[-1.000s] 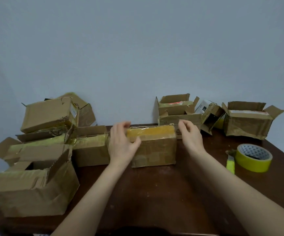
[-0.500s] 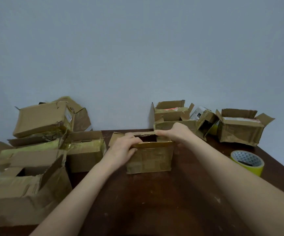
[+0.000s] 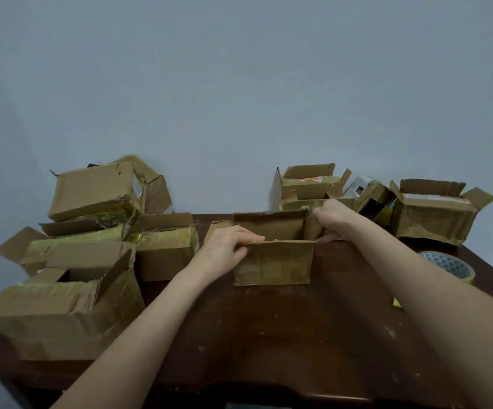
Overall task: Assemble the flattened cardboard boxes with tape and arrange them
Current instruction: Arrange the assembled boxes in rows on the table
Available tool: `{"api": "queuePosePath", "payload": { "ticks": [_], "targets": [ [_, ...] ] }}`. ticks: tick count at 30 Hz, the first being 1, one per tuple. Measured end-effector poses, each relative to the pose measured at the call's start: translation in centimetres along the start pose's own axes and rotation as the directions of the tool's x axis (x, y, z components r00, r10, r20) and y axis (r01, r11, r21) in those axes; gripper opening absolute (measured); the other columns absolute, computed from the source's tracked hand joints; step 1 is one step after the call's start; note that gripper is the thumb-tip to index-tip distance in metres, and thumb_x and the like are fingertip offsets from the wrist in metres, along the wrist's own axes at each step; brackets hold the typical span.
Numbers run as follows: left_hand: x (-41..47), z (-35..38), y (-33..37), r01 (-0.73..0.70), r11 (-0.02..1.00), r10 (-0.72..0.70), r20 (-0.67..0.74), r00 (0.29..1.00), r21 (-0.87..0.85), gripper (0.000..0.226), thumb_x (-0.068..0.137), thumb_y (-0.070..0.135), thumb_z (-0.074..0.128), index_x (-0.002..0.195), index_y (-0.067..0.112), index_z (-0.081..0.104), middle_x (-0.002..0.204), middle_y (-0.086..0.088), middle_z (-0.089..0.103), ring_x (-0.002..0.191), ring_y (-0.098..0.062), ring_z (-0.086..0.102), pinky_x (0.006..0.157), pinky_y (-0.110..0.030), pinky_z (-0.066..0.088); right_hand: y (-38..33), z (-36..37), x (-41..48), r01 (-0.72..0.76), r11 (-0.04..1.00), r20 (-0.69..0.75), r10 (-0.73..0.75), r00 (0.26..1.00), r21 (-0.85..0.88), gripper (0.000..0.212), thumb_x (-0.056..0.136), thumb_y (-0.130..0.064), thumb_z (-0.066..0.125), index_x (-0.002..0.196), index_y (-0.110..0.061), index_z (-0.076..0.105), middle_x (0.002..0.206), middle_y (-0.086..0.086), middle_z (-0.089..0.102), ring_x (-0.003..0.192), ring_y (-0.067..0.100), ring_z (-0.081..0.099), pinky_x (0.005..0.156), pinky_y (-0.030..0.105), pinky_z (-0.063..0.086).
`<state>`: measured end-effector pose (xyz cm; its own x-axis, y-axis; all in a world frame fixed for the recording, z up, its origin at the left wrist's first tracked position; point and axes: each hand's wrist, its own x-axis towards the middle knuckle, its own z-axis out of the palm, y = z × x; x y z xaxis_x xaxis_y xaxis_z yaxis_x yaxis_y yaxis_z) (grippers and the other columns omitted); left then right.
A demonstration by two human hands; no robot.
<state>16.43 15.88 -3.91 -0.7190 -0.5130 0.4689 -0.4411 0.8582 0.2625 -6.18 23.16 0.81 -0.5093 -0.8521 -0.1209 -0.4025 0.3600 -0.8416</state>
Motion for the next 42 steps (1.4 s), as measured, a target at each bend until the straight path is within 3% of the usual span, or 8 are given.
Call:
{"api": "queuePosePath", "payload": {
  "ticks": [7,14,18,23,27,30,37,42],
  "targets": [
    [1.1,-2.0,0.3,0.106,0.983,-0.077,-0.187,0.979,0.15,0.037,0.087,0.002,0.059,0.111,0.027,0.07,0.108,0.005,0.065,0.099,-0.014,0.061,0.088,-0.037,0.052,-0.2,0.0,0.3,0.01,0.893,-0.051,0.014,0.999,0.45,0.015,0.098,-0.002,0.043,0.108,0.003,0.052,0.095,0.02,0.06,0.068,0.026,0.067,0.05,0.029,0.059],
    [8.1,-7.8,-1.2,0.262,0.765,-0.141,-0.243,0.96,0.588,0.024,0.09,0.017,0.051,0.094,0.031,0.07,0.083,0.006,0.063,0.09,-0.02,0.056,0.087,-0.033,0.038,-7.4,1.5,5.8,0.14,0.854,-0.199,-0.044,0.979,0.501,0.012,0.097,-0.008,0.047,0.103,0.0,0.054,0.102,0.021,0.058,0.059,0.027,0.066,0.045,0.027,0.056],
    [11.2,-6.0,-5.2,0.289,0.71,-0.172,-0.24,0.955,0.642,0.029,0.091,0.008,0.049,0.093,0.029,0.069,0.083,0.005,0.059,0.077,-0.018,0.053,0.054,-0.027,0.028,-8.5,2.6,10.2,0.133,0.82,-0.19,-0.03,0.981,0.557,0.019,0.1,-0.013,0.042,0.099,-0.002,0.057,0.091,0.015,0.062,0.075,0.028,0.068,0.07,0.036,0.061],
    [15.2,-1.7,-10.3,0.32,0.719,-0.276,-0.169,0.946,0.617,0.025,0.095,0.017,0.049,0.108,0.029,0.067,0.103,0.002,0.062,0.098,-0.023,0.058,0.064,-0.033,0.042,-5.8,0.9,15.9,0.187,0.982,-0.411,-0.17,0.895,0.001,0.034,0.099,-0.016,0.039,0.127,-0.016,0.058,0.124,0.006,0.061,0.11,0.029,0.058,0.088,0.036,0.049],
    [17.6,1.9,-13.8,0.36,0.762,-0.348,-0.129,0.929,0.539,0.033,0.098,0.015,0.044,0.121,0.032,0.06,0.114,0.003,0.057,0.107,-0.021,0.049,0.069,-0.032,0.038,-3.1,-1.0,19.5,0.106,0.931,-0.388,-0.246,0.888,-0.349,0.039,0.095,-0.015,0.047,0.134,-0.021,0.049,0.127,0.007,0.059,0.111,0.029,0.057,0.078,0.034,0.049],
    [18.7,3.9,-15.4,0.332,0.741,-0.381,-0.042,0.924,0.583,0.045,0.097,0.011,0.043,0.138,0.03,0.045,0.13,-0.003,0.047,0.122,-0.024,0.04,0.1,-0.038,0.036,-2.4,-1.1,21.3,0.082,0.806,-0.251,-0.277,0.928,-0.586,0.045,0.093,-0.023,0.053,0.137,-0.019,0.046,0.134,0.008,0.055,0.124,0.032,0.047,0.091,0.039,0.046],
    [21.6,3.0,-9.9,0.197,0.877,-0.086,-0.26,0.962,0.438,0.05,0.087,0.01,0.051,0.136,0.017,0.044,0.133,-0.006,0.045,0.122,-0.023,0.041,0.092,-0.034,0.041,-2.8,-0.9,22.7,0.119,0.817,-0.254,-0.309,0.917,-0.564,0.043,0.091,-0.021,0.054,0.134,-0.017,0.05,0.134,0.01,0.053,0.122,0.031,0.047,0.095,0.044,0.048],
    [25.8,6.4,-3.3,0.068,0.987,-0.061,-0.051,0.997,0.143,0.032,0.094,0.019,0.048,0.125,0.018,0.057,0.127,0.0,0.053,0.117,-0.018,0.051,0.095,-0.033,0.045,-2.0,-2.7,21.6,0.142,0.9,-0.355,-0.302,0.885,-0.412,0.034,0.095,-0.013,0.045,0.125,-0.022,0.059,0.129,0.006,0.058,0.118,0.027,0.053,0.092,0.037,0.048]
  ]
}}
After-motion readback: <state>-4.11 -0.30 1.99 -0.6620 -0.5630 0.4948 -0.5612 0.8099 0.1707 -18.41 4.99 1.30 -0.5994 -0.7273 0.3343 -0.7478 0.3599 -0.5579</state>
